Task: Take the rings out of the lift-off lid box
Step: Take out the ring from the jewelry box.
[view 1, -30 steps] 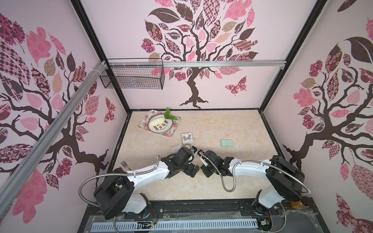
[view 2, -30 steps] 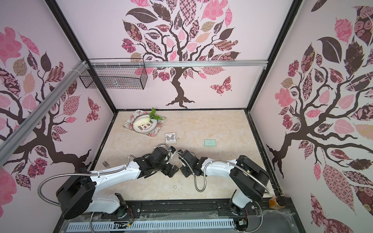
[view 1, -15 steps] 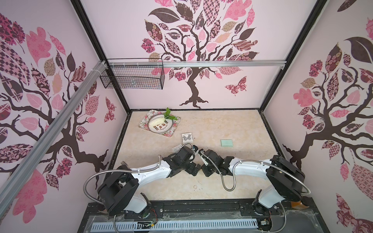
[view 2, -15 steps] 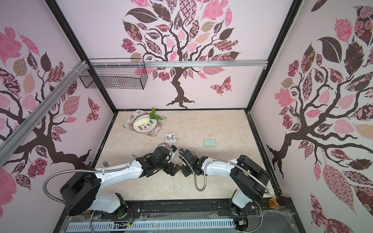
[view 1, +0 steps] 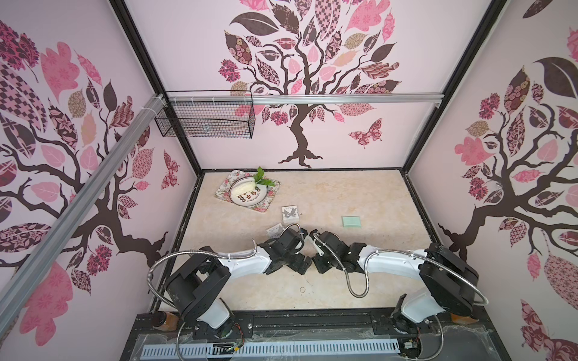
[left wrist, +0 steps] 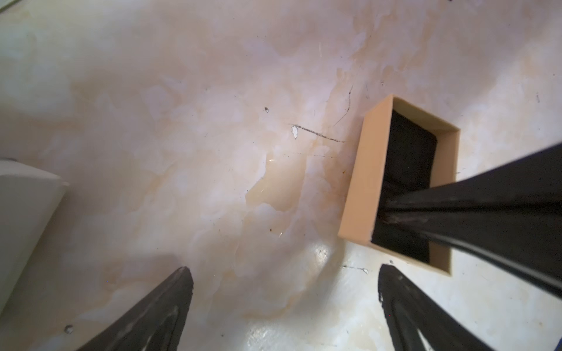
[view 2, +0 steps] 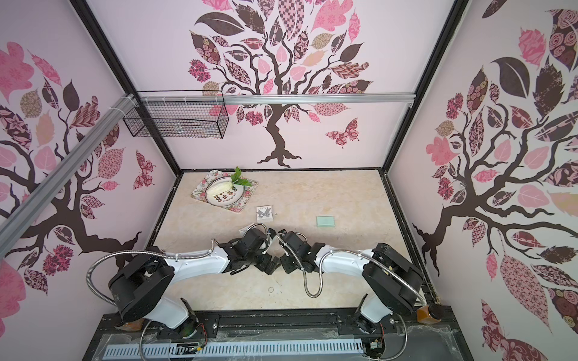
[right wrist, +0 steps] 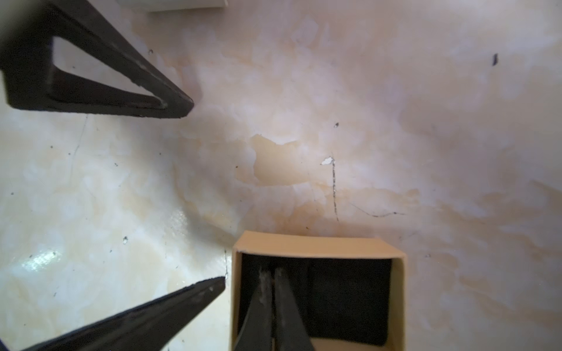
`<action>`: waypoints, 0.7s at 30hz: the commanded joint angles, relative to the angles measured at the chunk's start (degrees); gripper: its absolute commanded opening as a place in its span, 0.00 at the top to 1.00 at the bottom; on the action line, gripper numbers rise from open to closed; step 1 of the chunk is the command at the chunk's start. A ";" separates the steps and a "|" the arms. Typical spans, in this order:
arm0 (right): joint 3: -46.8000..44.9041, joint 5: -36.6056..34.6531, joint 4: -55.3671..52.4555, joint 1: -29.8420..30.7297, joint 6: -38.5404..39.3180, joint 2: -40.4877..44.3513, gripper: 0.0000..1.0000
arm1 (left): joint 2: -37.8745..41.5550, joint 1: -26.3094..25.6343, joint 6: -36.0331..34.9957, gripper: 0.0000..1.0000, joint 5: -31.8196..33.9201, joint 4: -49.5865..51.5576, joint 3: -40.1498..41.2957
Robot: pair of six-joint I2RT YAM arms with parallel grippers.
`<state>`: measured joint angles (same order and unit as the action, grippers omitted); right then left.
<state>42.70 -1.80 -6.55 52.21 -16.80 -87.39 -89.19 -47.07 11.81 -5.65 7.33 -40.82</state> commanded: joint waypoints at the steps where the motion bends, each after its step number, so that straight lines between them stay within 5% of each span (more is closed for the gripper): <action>1: 0.00 0.37 1.38 0.26 -1.04 2.44 1.00 | -0.71 -0.37 -0.68 0.02 -1.29 -0.74 -1.63; 12: -1.53 0.04 2.75 0.18 -1.89 1.55 1.00 | 5.85 1.51 0.57 0.02 -0.84 -1.33 0.28; 21: -1.61 1.52 3.76 0.24 -2.23 2.03 1.00 | 2.55 2.57 1.86 0.02 -1.89 -4.71 0.92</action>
<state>40.93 -0.99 -3.49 52.23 -18.09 -86.83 -84.99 -44.56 12.69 -6.39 5.15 -40.75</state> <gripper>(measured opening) 0.053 0.981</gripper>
